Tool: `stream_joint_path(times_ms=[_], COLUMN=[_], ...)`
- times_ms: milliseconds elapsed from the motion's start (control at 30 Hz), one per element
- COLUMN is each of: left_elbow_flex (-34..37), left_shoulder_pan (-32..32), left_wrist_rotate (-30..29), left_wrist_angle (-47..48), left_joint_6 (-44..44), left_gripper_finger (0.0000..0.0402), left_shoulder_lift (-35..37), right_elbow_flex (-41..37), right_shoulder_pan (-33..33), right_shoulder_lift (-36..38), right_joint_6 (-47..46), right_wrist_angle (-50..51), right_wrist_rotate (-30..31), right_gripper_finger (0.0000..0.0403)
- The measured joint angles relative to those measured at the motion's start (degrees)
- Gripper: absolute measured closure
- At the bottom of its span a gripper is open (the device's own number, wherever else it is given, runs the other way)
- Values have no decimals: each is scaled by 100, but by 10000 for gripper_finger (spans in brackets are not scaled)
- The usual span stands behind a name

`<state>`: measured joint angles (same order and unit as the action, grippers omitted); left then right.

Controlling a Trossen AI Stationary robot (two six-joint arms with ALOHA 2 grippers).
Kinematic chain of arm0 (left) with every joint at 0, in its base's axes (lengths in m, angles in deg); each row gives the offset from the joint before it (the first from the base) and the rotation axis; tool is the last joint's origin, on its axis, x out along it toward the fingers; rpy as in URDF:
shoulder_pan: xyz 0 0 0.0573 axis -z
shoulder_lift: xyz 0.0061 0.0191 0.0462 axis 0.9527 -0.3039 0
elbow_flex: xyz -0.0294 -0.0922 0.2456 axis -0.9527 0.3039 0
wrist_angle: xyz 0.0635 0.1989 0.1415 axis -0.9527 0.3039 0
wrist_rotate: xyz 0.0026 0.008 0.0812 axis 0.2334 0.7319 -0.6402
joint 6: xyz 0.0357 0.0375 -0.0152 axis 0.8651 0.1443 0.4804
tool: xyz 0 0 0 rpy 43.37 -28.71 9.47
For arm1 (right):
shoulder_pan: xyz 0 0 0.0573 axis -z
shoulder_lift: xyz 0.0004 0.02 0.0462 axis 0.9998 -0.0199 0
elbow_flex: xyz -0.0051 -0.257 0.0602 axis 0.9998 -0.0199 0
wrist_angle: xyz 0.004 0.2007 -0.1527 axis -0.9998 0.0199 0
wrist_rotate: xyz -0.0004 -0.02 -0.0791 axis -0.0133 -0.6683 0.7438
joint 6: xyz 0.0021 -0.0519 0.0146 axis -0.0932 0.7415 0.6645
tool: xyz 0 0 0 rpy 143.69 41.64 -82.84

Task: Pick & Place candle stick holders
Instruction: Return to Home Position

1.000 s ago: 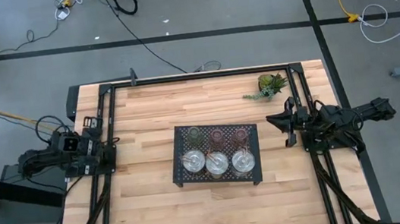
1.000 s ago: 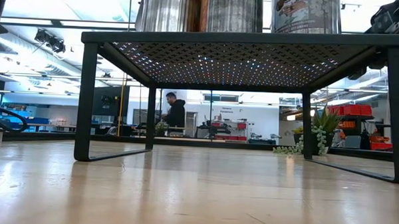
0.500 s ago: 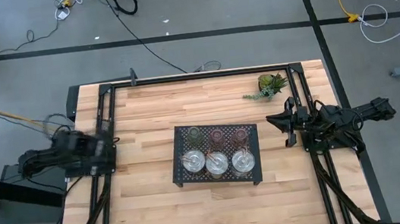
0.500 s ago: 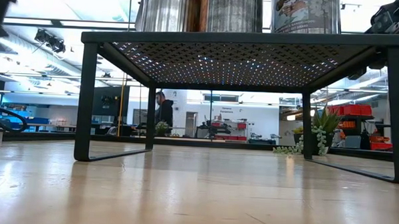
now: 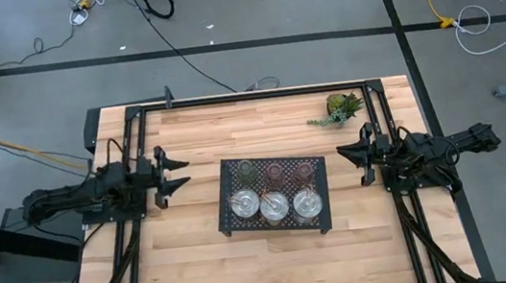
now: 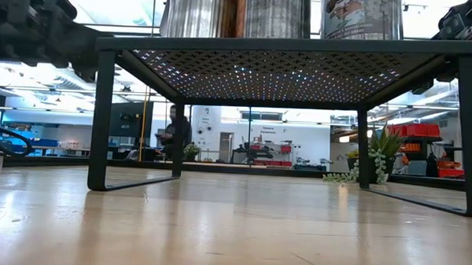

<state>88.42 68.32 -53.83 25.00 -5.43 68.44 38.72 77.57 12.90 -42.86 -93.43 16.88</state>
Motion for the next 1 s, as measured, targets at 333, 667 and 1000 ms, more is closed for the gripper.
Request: stream_joint_path(times_ms=[333, 667, 1000], left_elbow_flex=[0, 0, 0], left_shoulder_pan=[0, 0, 0], left_wrist_rotate=[43, 43, 41], left_wrist_angle=[41, 39, 39], left_joint_6=[-168, -164, -167], left_gripper_finger=[179, 179, 179], left_shoulder_lift=[-64, -66, -66], right_elbow_flex=[2, 2, 2], right_shoulder_pan=[0, 0, 0], right_shoulder_lift=[0, 0, 0], right_joint_6=[2, 4, 3], right_wrist_angle=[-1, 0, 0], right_wrist_rotate=[1, 1, 1], right_gripper_finger=[371, 371, 371])
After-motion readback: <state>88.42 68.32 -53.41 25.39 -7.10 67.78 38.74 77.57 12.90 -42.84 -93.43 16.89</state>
